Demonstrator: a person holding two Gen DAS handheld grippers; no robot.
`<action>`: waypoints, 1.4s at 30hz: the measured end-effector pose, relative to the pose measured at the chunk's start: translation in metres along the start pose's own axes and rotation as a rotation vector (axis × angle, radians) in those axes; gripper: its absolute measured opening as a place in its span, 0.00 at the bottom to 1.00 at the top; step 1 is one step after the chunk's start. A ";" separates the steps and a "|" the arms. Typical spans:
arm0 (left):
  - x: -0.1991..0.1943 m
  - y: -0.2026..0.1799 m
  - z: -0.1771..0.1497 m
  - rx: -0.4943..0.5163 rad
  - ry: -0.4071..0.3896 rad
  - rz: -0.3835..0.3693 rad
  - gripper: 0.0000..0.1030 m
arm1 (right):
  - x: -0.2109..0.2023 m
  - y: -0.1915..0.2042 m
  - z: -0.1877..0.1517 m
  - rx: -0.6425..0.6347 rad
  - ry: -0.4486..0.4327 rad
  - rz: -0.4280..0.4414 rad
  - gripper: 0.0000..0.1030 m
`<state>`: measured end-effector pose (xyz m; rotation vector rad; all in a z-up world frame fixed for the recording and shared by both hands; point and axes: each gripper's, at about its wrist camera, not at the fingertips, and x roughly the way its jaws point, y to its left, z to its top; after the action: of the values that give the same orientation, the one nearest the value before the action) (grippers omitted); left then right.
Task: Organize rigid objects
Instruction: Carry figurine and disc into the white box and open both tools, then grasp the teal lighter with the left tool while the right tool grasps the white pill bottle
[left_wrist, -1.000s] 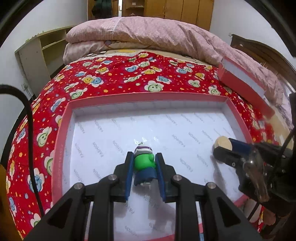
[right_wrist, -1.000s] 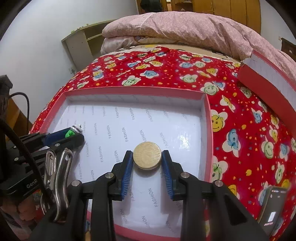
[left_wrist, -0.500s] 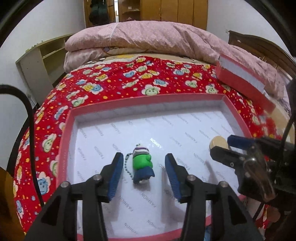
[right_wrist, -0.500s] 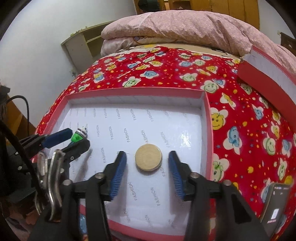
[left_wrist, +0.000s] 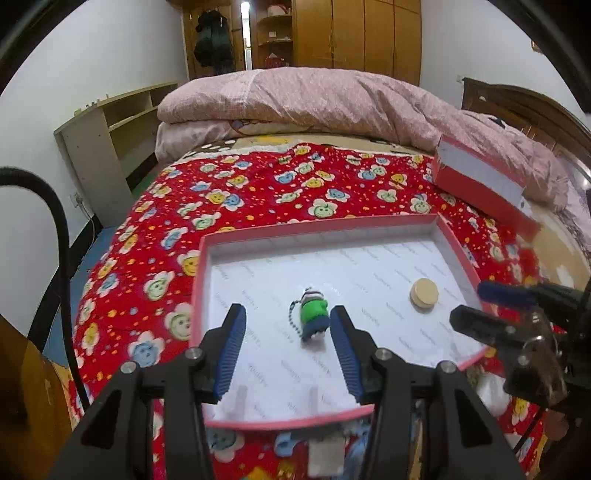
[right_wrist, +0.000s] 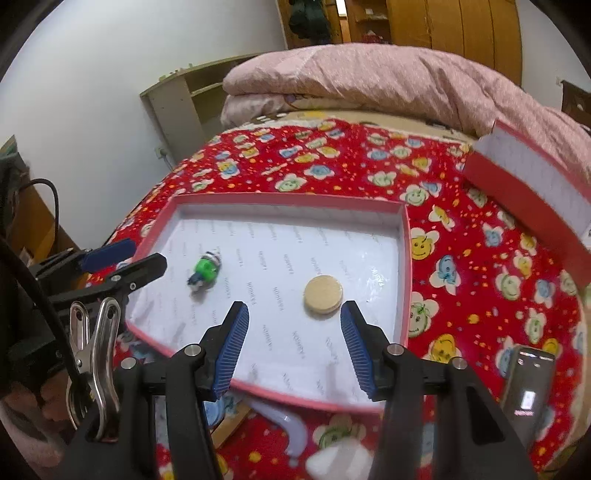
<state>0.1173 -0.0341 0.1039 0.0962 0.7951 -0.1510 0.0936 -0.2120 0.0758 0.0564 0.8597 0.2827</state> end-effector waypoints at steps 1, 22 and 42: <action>-0.006 0.003 -0.002 -0.007 -0.003 -0.002 0.48 | -0.004 0.001 -0.001 -0.001 -0.002 -0.001 0.52; -0.064 0.037 -0.077 -0.053 0.028 -0.026 0.49 | -0.052 0.039 -0.068 -0.020 0.019 0.044 0.52; -0.029 0.043 -0.139 -0.022 0.147 -0.046 0.49 | -0.057 0.024 -0.128 0.022 0.106 0.041 0.52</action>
<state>0.0067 0.0309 0.0295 0.0686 0.9454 -0.1806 -0.0439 -0.2121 0.0383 0.0803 0.9675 0.3166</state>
